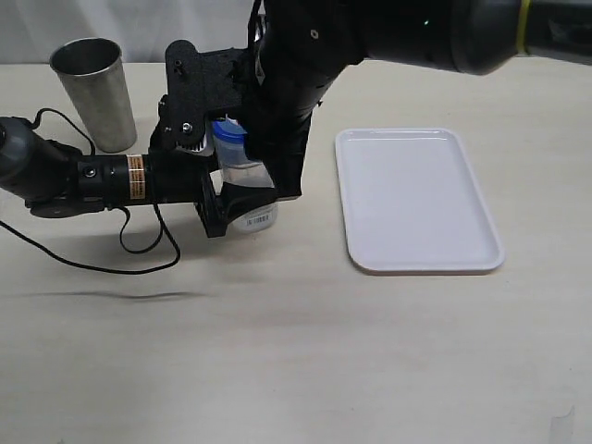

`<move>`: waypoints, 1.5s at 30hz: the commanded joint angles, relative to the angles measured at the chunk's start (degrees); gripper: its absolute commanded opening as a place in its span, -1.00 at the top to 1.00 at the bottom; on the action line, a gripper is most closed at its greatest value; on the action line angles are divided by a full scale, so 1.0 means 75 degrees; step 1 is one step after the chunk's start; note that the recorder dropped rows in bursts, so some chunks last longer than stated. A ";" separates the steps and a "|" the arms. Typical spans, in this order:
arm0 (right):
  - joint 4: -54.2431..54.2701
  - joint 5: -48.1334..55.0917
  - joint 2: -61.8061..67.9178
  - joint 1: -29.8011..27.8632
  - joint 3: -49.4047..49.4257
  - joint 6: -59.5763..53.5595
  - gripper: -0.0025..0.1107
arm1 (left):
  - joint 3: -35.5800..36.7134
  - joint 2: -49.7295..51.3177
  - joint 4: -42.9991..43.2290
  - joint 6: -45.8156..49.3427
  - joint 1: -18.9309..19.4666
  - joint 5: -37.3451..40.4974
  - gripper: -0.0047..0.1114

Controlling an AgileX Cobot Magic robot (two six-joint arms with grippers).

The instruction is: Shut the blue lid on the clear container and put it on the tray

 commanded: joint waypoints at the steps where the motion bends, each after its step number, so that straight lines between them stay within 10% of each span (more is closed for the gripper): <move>1: 0.0257 0.0086 0.0723 -0.0022 0.0221 0.0115 0.27 | -0.0026 -0.0106 0.0261 0.0188 -0.0078 -0.0657 0.92; 21: 0.0930 -0.0825 -0.0143 -0.0022 0.1077 0.0790 0.37 | -0.0026 -0.0106 0.0230 0.0215 0.0358 -0.0657 0.92; 26: 0.2265 -0.0206 -0.1164 -0.0022 0.1077 0.0786 0.04 | -0.0026 -0.0333 0.1066 0.0268 0.0456 -0.0657 0.92; 45: 0.2536 0.0712 -0.1973 -0.0333 0.0432 0.1050 0.14 | -0.0026 -0.0411 0.1680 0.3632 0.0086 -0.0657 0.92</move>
